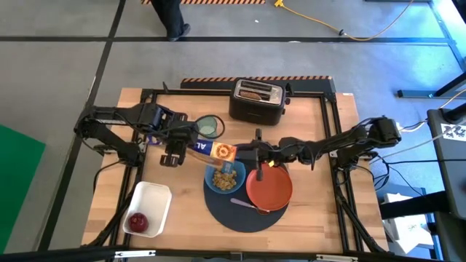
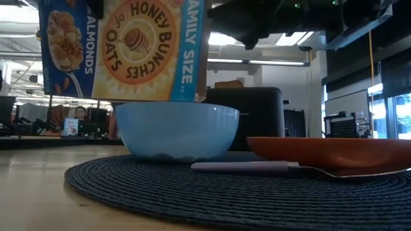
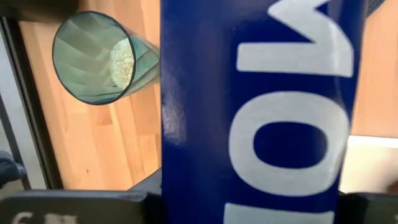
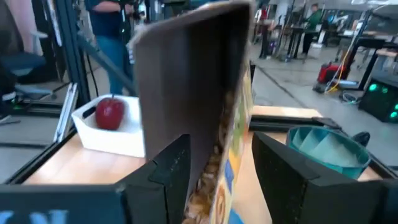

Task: Arrange a breakfast setting
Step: Pour the cereal from the cereal box into the blue bowl

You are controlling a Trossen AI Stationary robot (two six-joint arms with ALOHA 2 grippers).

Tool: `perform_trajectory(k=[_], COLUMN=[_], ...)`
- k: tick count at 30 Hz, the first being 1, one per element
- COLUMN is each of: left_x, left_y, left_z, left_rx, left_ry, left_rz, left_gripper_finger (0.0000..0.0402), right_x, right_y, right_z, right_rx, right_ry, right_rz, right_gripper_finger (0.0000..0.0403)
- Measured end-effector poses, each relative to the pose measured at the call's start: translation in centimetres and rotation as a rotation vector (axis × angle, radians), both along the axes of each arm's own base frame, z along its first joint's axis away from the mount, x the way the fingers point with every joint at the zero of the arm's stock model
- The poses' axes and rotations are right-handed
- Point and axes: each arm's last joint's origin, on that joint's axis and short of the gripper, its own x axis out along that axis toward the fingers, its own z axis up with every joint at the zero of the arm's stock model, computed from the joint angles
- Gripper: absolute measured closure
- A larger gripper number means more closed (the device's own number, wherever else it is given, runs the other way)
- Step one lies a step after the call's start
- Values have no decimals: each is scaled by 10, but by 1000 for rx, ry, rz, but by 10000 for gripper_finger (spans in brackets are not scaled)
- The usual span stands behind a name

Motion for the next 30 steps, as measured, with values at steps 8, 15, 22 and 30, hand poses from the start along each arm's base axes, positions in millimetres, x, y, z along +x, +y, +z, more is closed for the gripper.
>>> perform_trajectory(k=[8,15,22,30], left_x=[0,1,0,0], left_y=[0,-2,-7,-8], left_z=[0,-1,0,0], left_rx=[38,44,41,27], left_ry=[-1,5,3,2], left_rz=[-9,-34,-58,-62], left_gripper_finger=[282,282,282,282], right_x=[6,15,19,21], right_y=[-3,-8,-7,-6], right_z=[-8,-26,-42,-47], right_rx=[27,38,53,73], right_ry=[-6,14,70,81], right_rz=[-60,-61,-43,-12], right_gripper_finger=[267,390,401,402])
